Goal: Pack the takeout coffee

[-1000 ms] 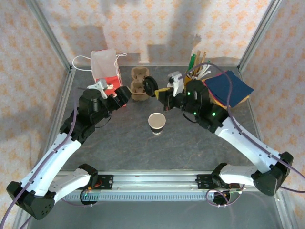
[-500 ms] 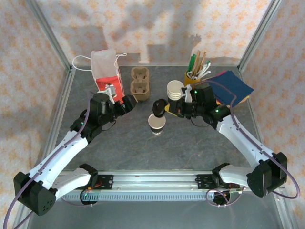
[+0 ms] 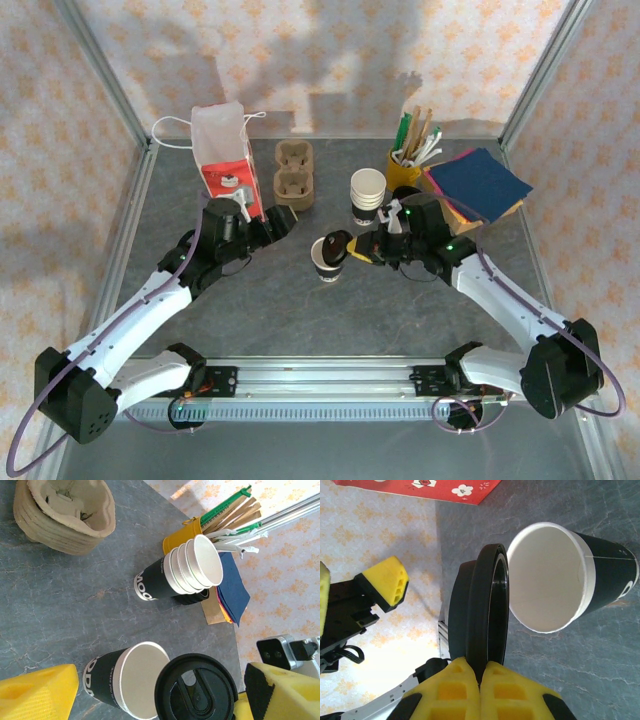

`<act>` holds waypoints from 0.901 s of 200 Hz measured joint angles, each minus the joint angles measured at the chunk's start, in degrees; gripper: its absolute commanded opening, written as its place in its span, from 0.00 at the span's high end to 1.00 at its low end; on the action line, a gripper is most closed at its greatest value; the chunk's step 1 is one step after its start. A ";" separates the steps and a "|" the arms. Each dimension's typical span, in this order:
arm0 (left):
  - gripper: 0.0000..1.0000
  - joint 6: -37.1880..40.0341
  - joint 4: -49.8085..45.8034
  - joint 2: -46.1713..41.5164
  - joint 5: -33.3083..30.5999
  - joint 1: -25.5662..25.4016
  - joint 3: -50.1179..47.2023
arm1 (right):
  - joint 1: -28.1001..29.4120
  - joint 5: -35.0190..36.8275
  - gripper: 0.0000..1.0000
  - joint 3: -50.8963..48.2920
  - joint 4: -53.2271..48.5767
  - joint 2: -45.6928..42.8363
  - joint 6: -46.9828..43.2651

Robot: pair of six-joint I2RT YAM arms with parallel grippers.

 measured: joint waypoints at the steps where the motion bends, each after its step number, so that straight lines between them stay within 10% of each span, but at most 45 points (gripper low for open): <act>1: 0.12 0.00 0.00 0.00 0.00 0.00 0.00 | 0.00 0.00 0.99 0.00 0.13 0.00 0.02; 180: 0.13 -0.02 -0.07 0.61 -0.63 -0.85 0.00 | 0.00 1.46 0.78 -4.68 6.78 4.31 1.51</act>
